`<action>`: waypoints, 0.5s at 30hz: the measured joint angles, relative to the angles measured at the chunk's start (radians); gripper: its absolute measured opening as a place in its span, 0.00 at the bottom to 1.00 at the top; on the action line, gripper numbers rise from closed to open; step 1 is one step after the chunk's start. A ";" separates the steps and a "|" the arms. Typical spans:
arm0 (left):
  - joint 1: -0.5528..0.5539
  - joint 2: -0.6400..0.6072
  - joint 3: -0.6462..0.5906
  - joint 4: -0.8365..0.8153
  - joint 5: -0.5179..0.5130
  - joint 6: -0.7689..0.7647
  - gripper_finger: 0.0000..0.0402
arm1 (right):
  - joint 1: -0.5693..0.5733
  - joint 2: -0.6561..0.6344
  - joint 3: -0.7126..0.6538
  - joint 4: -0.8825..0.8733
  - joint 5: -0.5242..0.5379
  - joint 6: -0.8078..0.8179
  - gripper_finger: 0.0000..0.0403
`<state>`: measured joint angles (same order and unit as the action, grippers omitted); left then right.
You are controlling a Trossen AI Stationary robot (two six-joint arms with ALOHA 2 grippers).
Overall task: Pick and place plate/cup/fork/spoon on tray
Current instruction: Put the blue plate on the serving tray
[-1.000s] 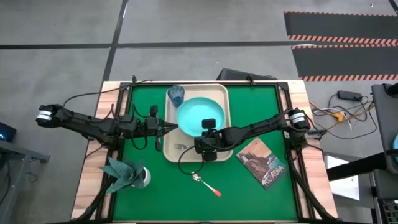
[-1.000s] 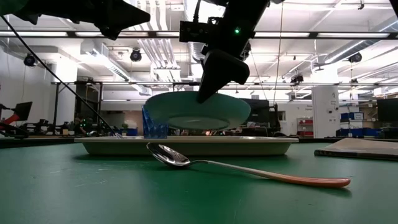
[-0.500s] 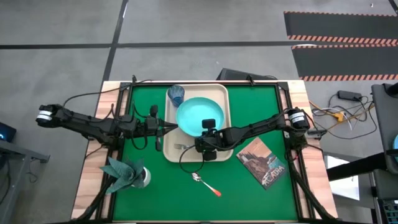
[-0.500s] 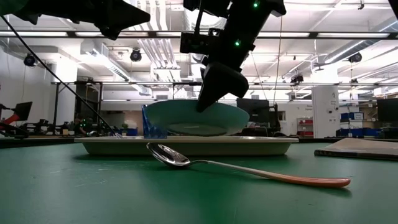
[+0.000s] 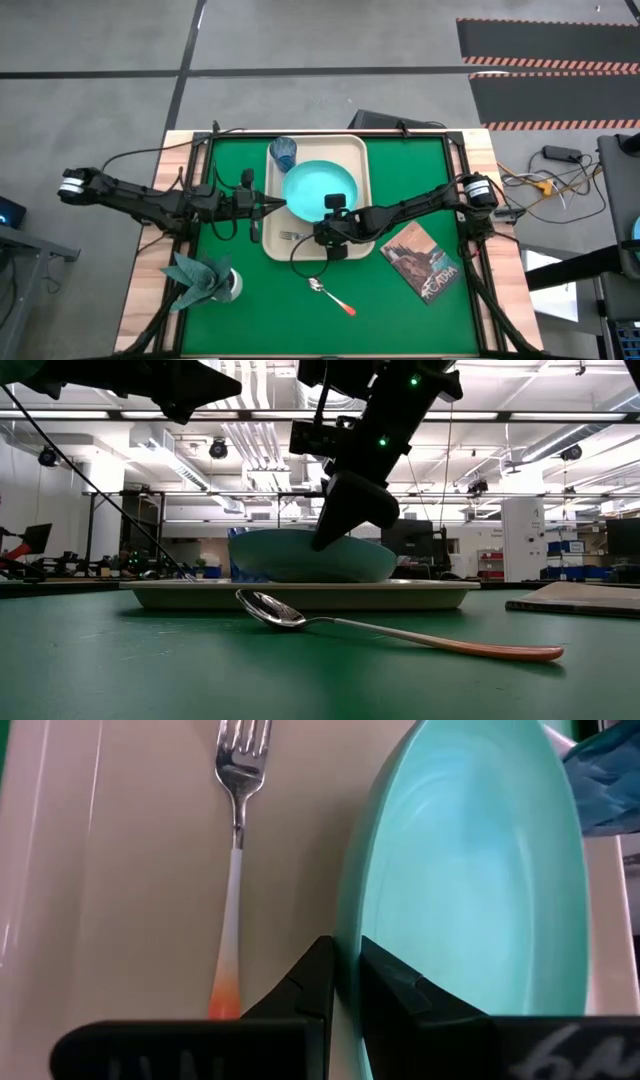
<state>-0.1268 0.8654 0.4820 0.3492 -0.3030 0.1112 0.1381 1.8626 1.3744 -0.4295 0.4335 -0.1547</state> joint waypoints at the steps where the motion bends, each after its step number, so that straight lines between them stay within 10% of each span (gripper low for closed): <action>1: 0.000 0.000 0.000 0.000 0.000 0.000 0.01 | -0.001 0.000 -0.002 0.000 0.000 0.000 0.07; 15: 0.000 0.000 0.000 0.000 0.000 0.000 0.01 | -0.001 0.000 -0.005 0.040 -0.075 -0.003 0.07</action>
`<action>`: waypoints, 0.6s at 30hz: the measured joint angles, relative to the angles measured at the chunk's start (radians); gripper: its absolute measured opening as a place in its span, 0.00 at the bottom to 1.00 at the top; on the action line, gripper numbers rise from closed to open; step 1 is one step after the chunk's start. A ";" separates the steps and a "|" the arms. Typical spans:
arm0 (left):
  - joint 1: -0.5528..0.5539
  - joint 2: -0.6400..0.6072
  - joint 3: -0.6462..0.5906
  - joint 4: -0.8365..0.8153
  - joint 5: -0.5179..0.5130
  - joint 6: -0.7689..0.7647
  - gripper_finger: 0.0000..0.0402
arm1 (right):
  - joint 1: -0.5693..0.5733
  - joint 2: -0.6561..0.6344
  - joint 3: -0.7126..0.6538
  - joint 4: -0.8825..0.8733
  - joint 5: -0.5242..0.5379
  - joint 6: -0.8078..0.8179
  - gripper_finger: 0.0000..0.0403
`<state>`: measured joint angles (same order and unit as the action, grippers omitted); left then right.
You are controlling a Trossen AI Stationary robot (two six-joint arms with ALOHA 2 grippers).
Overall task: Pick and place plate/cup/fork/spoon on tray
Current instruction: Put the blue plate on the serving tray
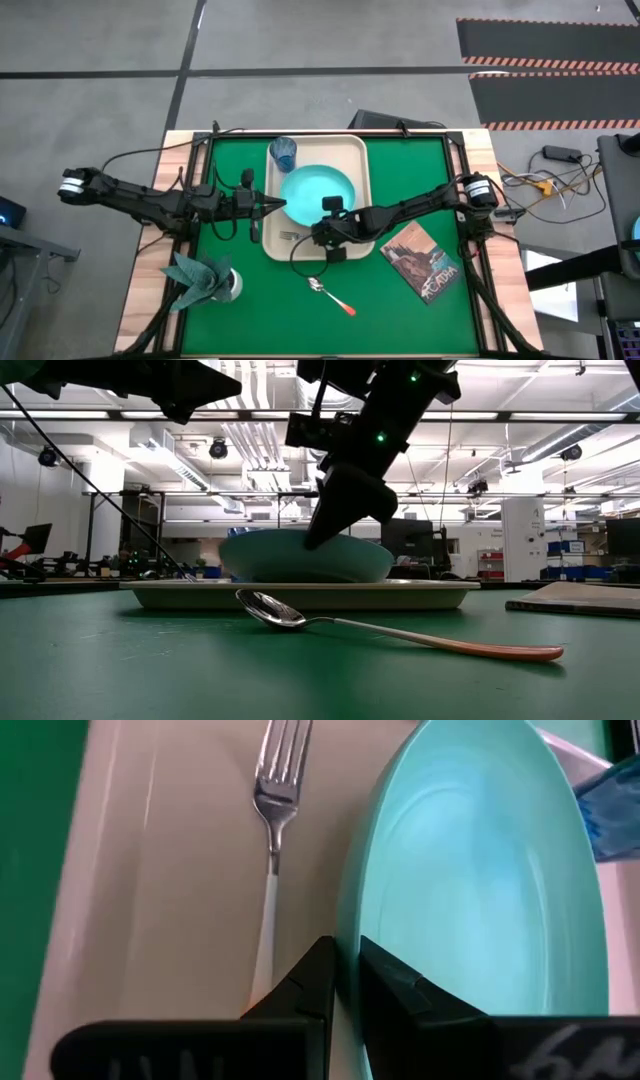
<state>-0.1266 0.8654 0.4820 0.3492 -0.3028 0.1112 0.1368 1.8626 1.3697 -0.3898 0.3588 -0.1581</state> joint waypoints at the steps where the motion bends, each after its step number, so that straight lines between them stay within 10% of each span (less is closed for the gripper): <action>1: 0.000 0.000 0.000 0.000 0.000 0.000 0.01 | 0.000 0.000 0.000 0.004 0.000 0.000 0.07; 18: 0.000 0.000 0.000 0.000 0.000 0.000 0.01 | 0.000 0.000 -0.021 0.016 -0.002 0.000 0.07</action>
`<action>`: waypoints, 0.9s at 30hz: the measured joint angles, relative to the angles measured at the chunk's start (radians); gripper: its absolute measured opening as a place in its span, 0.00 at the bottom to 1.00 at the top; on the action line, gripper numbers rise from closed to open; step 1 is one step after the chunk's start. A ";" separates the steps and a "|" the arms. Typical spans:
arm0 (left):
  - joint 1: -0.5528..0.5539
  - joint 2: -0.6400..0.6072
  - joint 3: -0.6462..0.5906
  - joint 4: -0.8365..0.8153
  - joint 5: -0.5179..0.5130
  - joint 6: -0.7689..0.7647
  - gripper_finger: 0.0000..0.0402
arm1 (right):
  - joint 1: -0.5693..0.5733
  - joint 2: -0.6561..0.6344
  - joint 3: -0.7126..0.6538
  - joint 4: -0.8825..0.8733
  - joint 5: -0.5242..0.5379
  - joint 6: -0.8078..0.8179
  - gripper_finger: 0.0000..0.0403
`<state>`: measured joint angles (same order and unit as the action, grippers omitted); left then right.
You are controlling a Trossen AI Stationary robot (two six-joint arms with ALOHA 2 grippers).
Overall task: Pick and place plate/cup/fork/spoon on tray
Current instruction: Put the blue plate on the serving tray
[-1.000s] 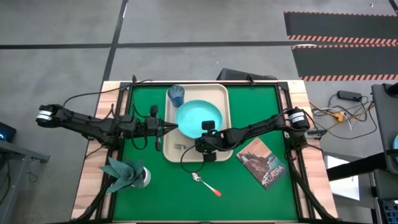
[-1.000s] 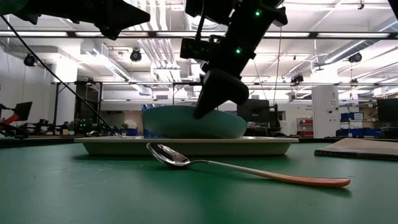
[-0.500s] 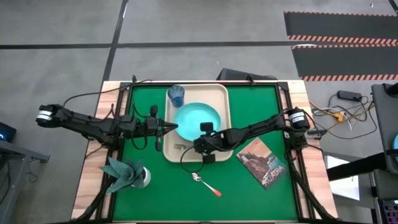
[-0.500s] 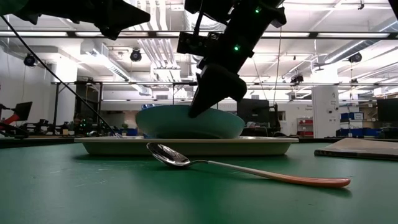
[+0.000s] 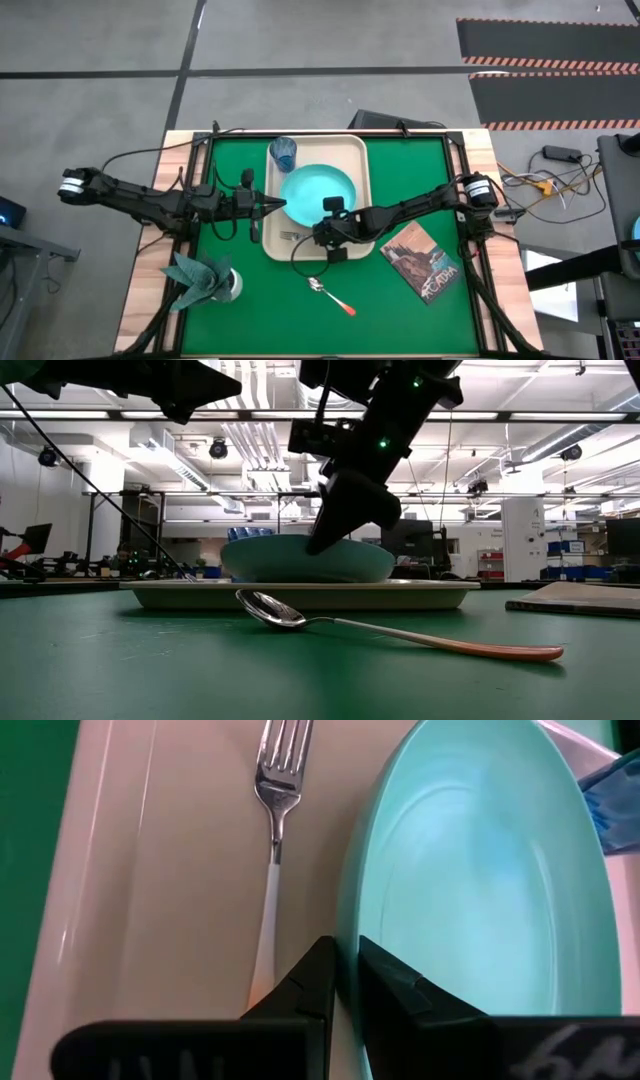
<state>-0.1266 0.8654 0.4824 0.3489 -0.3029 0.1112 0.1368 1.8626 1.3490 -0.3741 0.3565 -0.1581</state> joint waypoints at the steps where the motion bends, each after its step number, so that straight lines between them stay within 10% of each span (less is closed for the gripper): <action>1: 0.000 0.000 0.000 0.000 0.000 0.000 0.01 | 0.000 0.000 -0.003 0.002 0.000 0.000 0.07; 27: 0.000 0.000 0.000 0.000 0.000 0.000 0.01 | -0.030 0.000 -0.044 0.028 -0.053 0.039 0.07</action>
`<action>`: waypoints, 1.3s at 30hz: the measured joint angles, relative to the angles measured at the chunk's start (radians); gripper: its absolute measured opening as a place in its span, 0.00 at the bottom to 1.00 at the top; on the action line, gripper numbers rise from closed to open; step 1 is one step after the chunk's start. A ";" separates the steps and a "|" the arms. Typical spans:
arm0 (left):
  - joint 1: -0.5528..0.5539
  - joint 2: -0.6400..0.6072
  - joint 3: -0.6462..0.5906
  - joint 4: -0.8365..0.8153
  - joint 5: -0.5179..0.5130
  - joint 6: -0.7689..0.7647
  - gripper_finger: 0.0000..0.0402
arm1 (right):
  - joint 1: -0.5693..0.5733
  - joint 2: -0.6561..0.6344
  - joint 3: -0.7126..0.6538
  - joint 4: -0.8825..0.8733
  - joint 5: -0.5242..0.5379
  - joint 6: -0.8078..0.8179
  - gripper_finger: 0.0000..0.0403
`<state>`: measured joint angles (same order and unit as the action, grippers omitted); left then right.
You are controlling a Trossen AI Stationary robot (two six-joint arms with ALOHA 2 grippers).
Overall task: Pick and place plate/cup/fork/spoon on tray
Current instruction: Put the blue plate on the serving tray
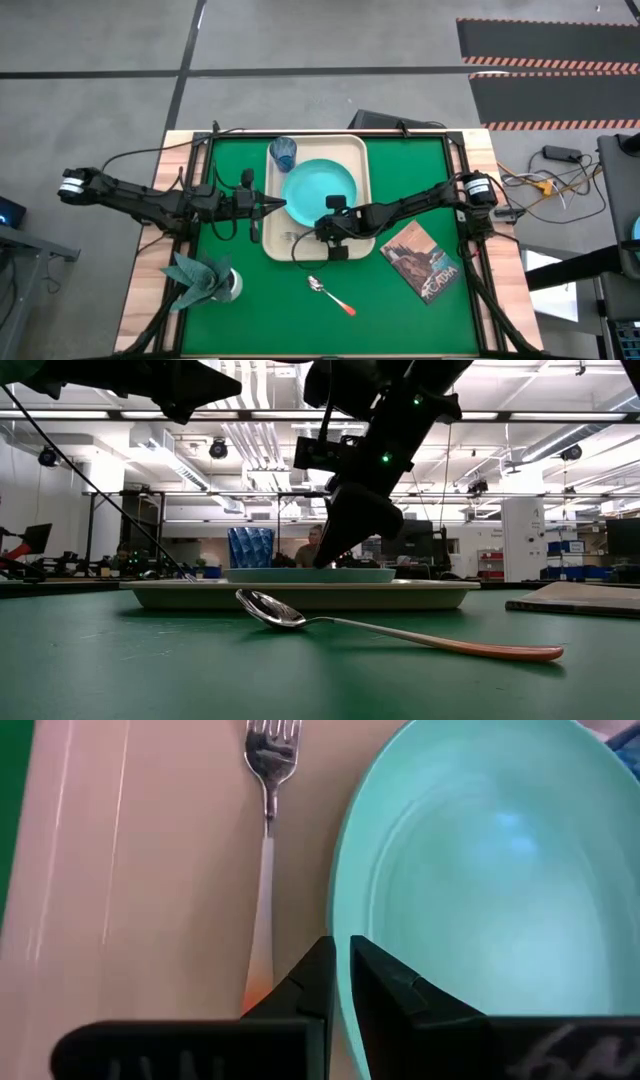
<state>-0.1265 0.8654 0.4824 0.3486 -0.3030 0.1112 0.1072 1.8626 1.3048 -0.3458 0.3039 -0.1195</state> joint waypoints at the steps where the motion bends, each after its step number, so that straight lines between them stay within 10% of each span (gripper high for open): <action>1: 0.000 0.000 0.000 0.000 0.000 0.000 0.01 | -0.003 0.000 0.000 0.000 -0.003 -0.001 0.07; 39: 0.000 0.000 -0.001 0.000 0.000 -0.003 0.01 | -0.031 0.000 0.000 0.003 -0.079 0.014 0.07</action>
<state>-0.1268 0.8654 0.4816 0.3485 -0.3028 0.1081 0.0757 1.8626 1.3048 -0.3424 0.2245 -0.1059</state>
